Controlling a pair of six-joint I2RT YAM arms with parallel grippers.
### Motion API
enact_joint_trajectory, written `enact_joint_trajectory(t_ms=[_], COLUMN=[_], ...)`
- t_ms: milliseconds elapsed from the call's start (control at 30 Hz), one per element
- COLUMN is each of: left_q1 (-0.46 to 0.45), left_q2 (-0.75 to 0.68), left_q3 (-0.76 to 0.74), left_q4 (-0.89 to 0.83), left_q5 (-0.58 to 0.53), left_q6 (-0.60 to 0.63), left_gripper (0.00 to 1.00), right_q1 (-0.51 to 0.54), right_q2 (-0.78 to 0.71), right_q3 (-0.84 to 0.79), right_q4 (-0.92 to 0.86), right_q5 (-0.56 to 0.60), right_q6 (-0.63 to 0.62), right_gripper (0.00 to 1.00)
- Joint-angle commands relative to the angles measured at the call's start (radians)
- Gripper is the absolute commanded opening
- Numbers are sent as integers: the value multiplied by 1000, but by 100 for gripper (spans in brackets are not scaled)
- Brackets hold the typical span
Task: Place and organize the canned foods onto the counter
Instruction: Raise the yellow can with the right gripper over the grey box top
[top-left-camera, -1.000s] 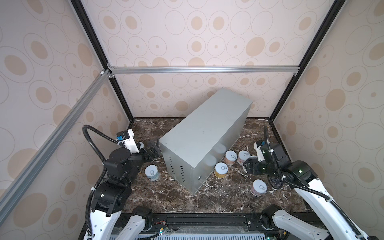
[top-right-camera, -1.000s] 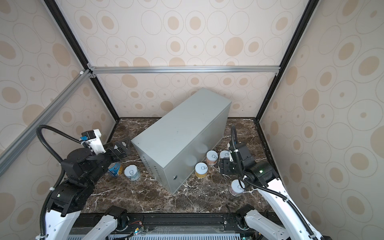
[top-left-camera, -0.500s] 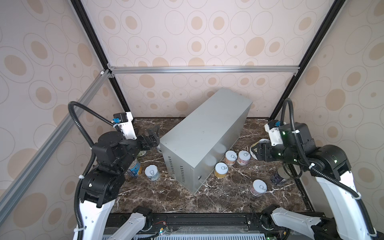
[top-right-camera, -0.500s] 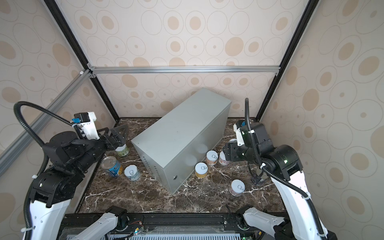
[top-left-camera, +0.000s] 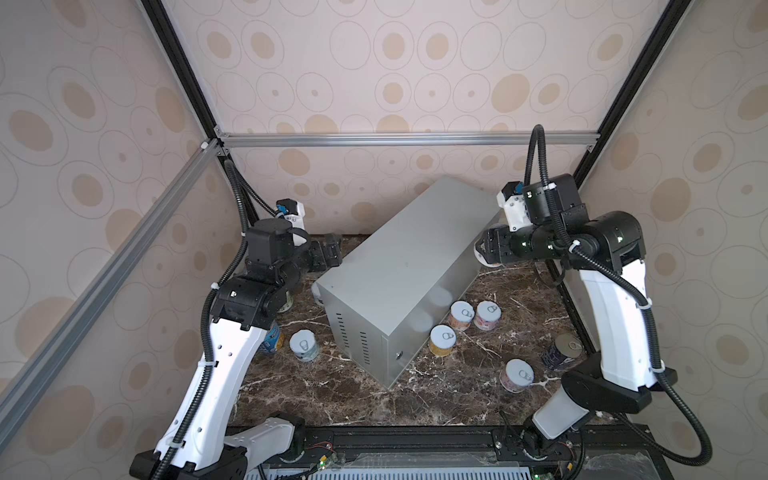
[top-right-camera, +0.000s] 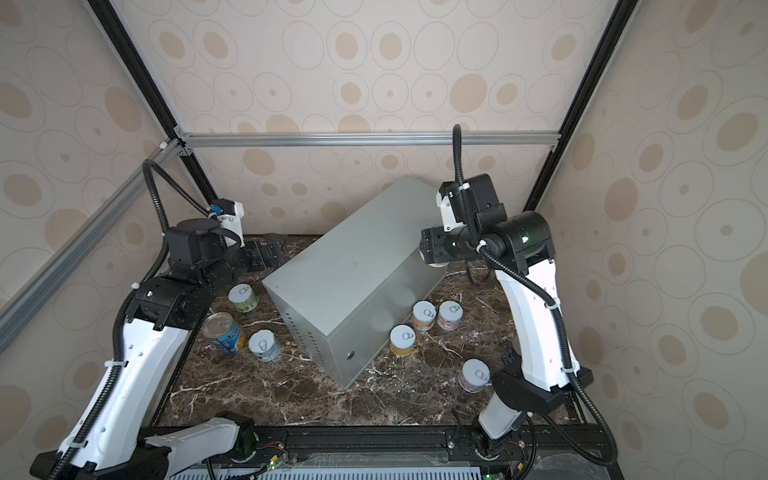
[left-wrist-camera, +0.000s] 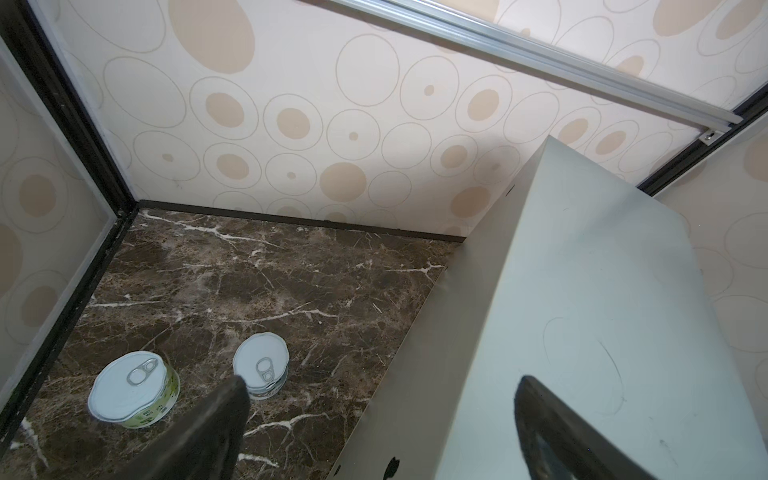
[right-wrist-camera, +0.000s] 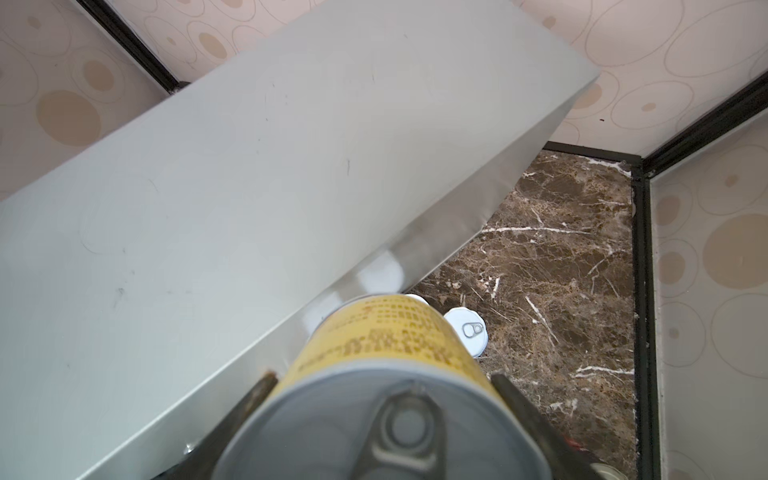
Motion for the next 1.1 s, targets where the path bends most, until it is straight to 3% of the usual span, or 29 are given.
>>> enact_joint_trajectory(t_ms=[0, 200, 733, 1067], left_q1=[-11, -18, -71, -113], left_q2=[13, 0, -83, -85], left_q3=[77, 77, -84, -101], left_q4=[23, 23, 97, 121], left_q5=[-13, -39, -121, -173], left_q6=[32, 46, 77, 91], left_gripper=[99, 99, 99, 99], right_q1=[5, 6, 6, 7], right_q2=[49, 75, 215, 274], right_q3=[138, 121, 131, 101], right_q4=[-3, 72, 150, 207], right_q5=[-28, 10, -31, -37], right_q6=[1, -17, -63, -80], right_gripper=[27, 26, 28, 37])
